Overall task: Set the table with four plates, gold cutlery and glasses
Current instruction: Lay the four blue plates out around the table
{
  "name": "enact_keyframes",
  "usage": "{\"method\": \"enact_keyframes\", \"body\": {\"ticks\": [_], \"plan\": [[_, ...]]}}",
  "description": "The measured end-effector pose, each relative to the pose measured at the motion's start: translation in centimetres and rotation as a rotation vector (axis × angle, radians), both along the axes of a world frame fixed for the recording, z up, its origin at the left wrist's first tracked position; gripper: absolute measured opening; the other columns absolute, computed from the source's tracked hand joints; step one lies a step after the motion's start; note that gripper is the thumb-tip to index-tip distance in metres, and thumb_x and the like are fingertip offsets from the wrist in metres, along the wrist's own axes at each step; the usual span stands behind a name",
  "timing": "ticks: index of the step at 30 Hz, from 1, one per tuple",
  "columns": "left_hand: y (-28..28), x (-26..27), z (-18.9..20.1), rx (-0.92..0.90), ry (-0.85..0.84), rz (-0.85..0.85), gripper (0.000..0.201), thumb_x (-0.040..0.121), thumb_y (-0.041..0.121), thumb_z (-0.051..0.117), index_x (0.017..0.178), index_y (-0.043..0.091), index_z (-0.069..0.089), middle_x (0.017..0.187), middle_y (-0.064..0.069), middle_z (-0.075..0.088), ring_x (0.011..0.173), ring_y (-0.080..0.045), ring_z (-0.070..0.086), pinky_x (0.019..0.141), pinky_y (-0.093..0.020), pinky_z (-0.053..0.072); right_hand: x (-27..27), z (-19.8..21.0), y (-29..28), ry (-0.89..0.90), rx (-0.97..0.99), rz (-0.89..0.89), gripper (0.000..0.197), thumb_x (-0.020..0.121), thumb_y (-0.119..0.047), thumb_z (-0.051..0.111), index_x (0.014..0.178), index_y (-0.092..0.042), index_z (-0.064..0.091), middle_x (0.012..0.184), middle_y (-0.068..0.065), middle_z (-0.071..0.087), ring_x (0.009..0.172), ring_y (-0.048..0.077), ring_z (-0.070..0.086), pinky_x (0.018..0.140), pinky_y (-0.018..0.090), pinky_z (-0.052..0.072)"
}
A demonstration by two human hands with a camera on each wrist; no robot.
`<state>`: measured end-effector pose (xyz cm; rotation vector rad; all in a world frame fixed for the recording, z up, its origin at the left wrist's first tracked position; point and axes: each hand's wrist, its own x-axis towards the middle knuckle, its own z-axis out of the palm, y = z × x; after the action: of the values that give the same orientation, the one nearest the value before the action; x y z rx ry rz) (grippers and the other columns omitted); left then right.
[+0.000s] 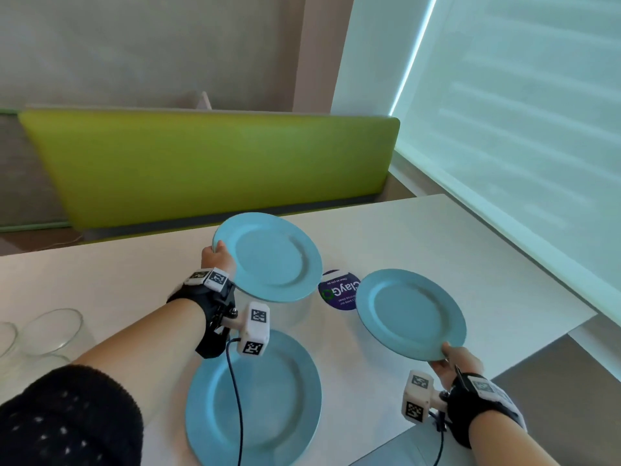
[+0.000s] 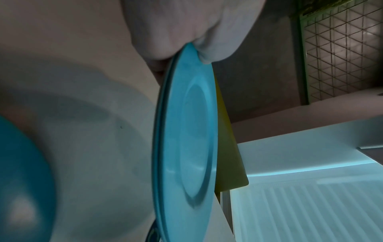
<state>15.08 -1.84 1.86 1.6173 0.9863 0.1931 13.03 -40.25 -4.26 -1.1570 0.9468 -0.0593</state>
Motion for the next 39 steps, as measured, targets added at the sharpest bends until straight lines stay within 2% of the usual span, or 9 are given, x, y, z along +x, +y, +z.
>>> {"method": "enact_keyframes", "body": {"ticks": [13, 17, 18, 20, 24, 27, 31, 36, 39], "plan": [[-2.0, -0.2, -0.1, -0.008, 0.007, -0.017, 0.05, 0.102, 0.032, 0.025, 0.141, 0.0, 0.034, 0.141, -0.022, 0.044, 0.126, -0.038, 0.045, 0.098, -0.038, 0.038, -0.4, -3.7, -1.0, 0.094, 0.004, -0.038, 0.039, 0.095, 0.002, 0.045, 0.133, 0.008, 0.041, 0.133, 0.028, 0.048, 0.122, 0.041, 0.049, 0.101, 0.048, 0.043], [-2.7, -0.6, 0.0, -0.004, 0.002, -0.019, 0.05, 0.102, 0.032, 0.025, 0.141, 0.001, 0.034, 0.142, -0.021, 0.043, 0.127, -0.037, 0.045, 0.099, -0.037, 0.037, -0.8, -3.9, -1.3, 0.13, -0.006, -0.023, 0.039, 0.096, -0.007, 0.046, 0.132, 0.007, 0.043, 0.117, 0.021, 0.056, 0.121, 0.037, 0.051, 0.104, 0.046, 0.041], [-2.8, -0.6, 0.0, -0.004, 0.0, -0.02, 0.05, 0.102, 0.033, 0.026, 0.141, 0.001, 0.034, 0.142, -0.021, 0.043, 0.127, -0.037, 0.045, 0.099, -0.037, 0.037, -0.9, -4.0, -1.6, 0.135, 0.004, -0.019, 0.04, 0.097, -0.009, 0.045, 0.134, 0.006, 0.041, 0.12, 0.021, 0.054, 0.124, 0.036, 0.049, 0.106, 0.045, 0.04], [-3.1, -0.7, 0.0, -0.002, -0.004, -0.022, 0.051, 0.102, 0.033, 0.026, 0.141, 0.002, 0.034, 0.142, -0.021, 0.043, 0.127, -0.037, 0.045, 0.1, -0.037, 0.037, -1.2, -4.1, -1.9, 0.129, 0.018, 0.01, 0.042, 0.097, -0.007, 0.044, 0.138, 0.004, 0.037, 0.137, 0.021, 0.045, 0.13, 0.034, 0.044, 0.108, 0.044, 0.039], [-3.7, -0.9, 0.0, 0.005, -0.006, -0.026, 0.051, 0.102, 0.033, 0.026, 0.14, 0.0, 0.036, 0.141, -0.022, 0.044, 0.126, -0.037, 0.045, 0.099, -0.037, 0.037, -1.4, -4.5, -2.3, 0.139, -0.015, 0.016, 0.041, 0.092, -0.001, 0.051, 0.132, 0.005, 0.043, 0.13, 0.026, 0.052, 0.107, 0.039, 0.057, 0.098, 0.045, 0.046], [-4.1, -0.9, 0.0, 0.014, -0.005, -0.038, 0.05, 0.102, 0.032, 0.026, 0.139, 0.0, 0.035, 0.141, -0.022, 0.044, 0.126, -0.037, 0.045, 0.099, -0.037, 0.037, -1.6, -4.9, -2.3, 0.175, -0.03, 0.055, 0.041, 0.091, -0.001, 0.055, 0.13, 0.005, 0.045, 0.117, 0.027, 0.056, 0.093, 0.036, 0.056, 0.097, 0.046, 0.047], [-4.5, -1.0, 0.2, 0.026, 0.004, -0.047, 0.05, 0.102, 0.032, 0.025, 0.14, 0.0, 0.035, 0.141, -0.021, 0.044, 0.127, -0.037, 0.045, 0.098, -0.036, 0.037, -2.1, -4.9, -2.3, 0.195, -0.056, 0.08, 0.039, 0.088, -0.005, 0.058, 0.125, 0.0, 0.048, 0.095, 0.021, 0.057, 0.09, 0.035, 0.057, 0.094, 0.047, 0.049], [-4.7, -1.0, 0.2, 0.031, 0.006, -0.054, 0.051, 0.102, 0.032, 0.025, 0.139, 0.0, 0.036, 0.14, -0.021, 0.044, 0.126, -0.037, 0.046, 0.098, -0.036, 0.037, -2.3, -4.3, -2.1, 0.21, -0.089, 0.053, 0.041, 0.078, -0.014, 0.067, 0.114, -0.002, 0.05, 0.103, 0.02, 0.056, 0.092, 0.037, 0.061, 0.089, 0.049, 0.052], [-4.8, -0.9, 0.0, 0.034, 0.008, -0.054, 0.05, 0.102, 0.032, 0.026, 0.139, -0.001, 0.036, 0.14, -0.022, 0.045, 0.126, -0.037, 0.046, 0.098, -0.036, 0.037, -2.2, -4.1, -2.2, 0.22, -0.123, 0.061, 0.052, 0.072, -0.019, 0.069, 0.119, -0.006, 0.052, 0.101, 0.018, 0.058, 0.091, 0.037, 0.062, 0.088, 0.05, 0.052]]}}
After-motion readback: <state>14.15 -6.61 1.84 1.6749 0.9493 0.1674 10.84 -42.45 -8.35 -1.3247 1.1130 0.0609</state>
